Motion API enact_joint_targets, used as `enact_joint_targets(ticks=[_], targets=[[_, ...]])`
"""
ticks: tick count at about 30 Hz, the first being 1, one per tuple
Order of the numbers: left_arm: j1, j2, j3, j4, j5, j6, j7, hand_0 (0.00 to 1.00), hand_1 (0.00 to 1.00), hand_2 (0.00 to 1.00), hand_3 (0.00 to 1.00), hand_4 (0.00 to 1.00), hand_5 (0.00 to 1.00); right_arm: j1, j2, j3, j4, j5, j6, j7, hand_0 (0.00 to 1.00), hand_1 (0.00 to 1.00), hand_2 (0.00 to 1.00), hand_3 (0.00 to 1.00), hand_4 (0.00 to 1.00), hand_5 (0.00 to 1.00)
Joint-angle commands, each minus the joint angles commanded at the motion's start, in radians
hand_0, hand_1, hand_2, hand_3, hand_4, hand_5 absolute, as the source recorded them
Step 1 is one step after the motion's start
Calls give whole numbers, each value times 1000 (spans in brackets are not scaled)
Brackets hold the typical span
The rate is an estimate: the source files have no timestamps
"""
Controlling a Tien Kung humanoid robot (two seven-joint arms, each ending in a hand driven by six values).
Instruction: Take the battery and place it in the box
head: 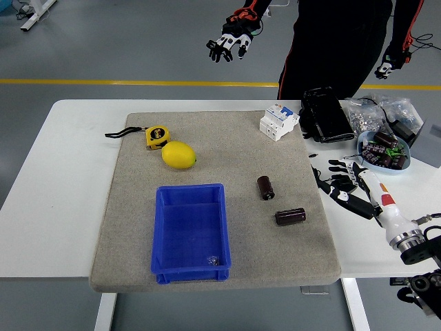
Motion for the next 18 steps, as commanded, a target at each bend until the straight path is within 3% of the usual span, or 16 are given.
enact_joint_targets(ticks=[5, 6, 11, 12, 18], targets=[[-3, 0, -5, -1, 6, -2, 3, 742, 721, 735, 589, 656, 569, 45, -31, -66, -3, -151, 0, 4, 744, 715, 770, 798, 991, 492], [-4, 0, -7, -1, 8, -3, 4, 741, 717, 734, 588, 655, 570, 58, -37, -87, -4, -190, 2, 4, 750, 725, 783, 801, 981, 427], [-7, 1, -24, -3, 29, -6, 12, 741, 717, 734, 588, 655, 570, 128, -53, -198, -7, -404, -12, 21, 750, 725, 783, 801, 981, 427], [-8, 1, -27, -3, 33, -7, 14, 740, 717, 734, 589, 653, 570, 142, -53, -218, -10, -428, -18, 27, 732, 712, 779, 794, 961, 368], [-8, 5, -29, -7, 44, -10, 21, 738, 714, 734, 589, 652, 570, 220, -32, -325, -84, -418, -54, 49, 711, 696, 764, 768, 938, 340]])
